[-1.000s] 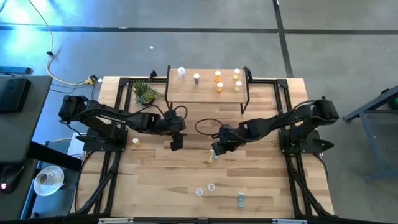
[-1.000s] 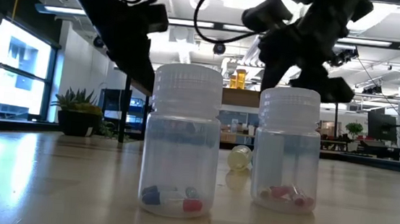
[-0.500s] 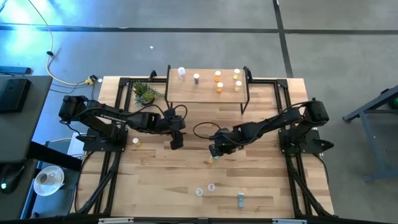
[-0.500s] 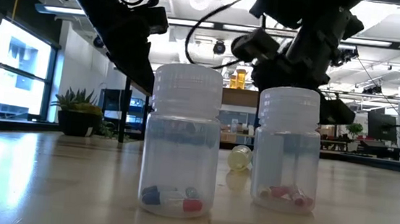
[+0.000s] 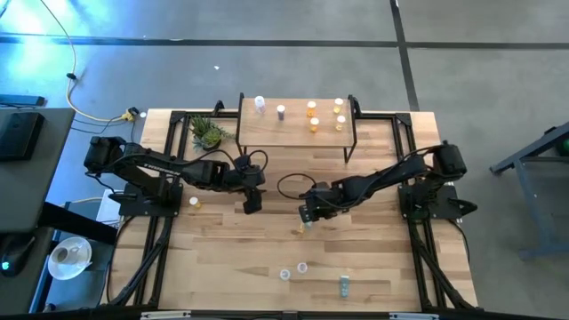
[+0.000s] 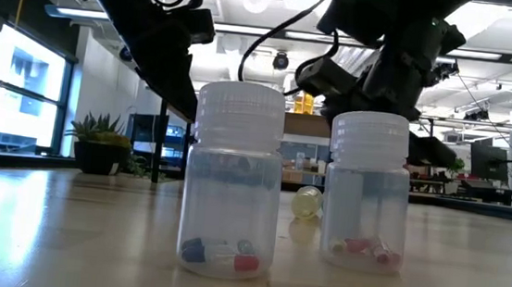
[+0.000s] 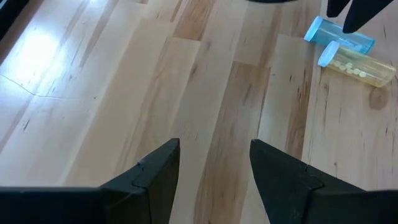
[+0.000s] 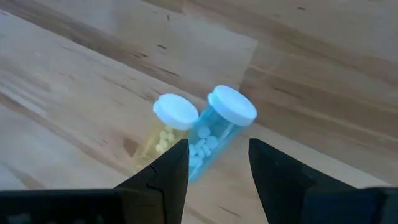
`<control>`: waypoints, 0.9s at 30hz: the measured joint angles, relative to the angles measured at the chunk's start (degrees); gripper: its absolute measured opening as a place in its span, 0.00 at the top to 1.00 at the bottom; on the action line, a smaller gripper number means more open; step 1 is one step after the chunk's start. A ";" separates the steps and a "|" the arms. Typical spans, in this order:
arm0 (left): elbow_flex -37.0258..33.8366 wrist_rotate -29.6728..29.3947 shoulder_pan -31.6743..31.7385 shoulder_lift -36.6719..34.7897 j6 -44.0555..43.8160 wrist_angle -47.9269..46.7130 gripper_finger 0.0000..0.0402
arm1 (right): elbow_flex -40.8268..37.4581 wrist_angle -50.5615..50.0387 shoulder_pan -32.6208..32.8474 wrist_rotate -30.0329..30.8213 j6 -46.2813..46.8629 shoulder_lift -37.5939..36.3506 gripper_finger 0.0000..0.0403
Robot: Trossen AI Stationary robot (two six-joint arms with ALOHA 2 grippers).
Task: Pick and place medicine bottles onto shelf by color
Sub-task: Put the top blue pill bottle on the shelf aligned with the blue pill bottle
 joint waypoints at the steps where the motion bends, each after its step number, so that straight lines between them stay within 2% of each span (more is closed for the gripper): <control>1: 0.00 0.00 0.00 0.00 0.00 0.02 0.54 | 0.00 0.34 0.00 0.02 0.12 0.36 0.61; 16: 0.00 -0.13 0.00 0.00 0.00 0.04 0.54 | 0.00 -1.22 1.80 -0.97 2.36 2.05 0.61; 27: -0.02 -0.07 0.00 0.00 0.00 0.07 0.54 | 0.04 -4.55 2.89 -0.02 0.97 2.00 0.69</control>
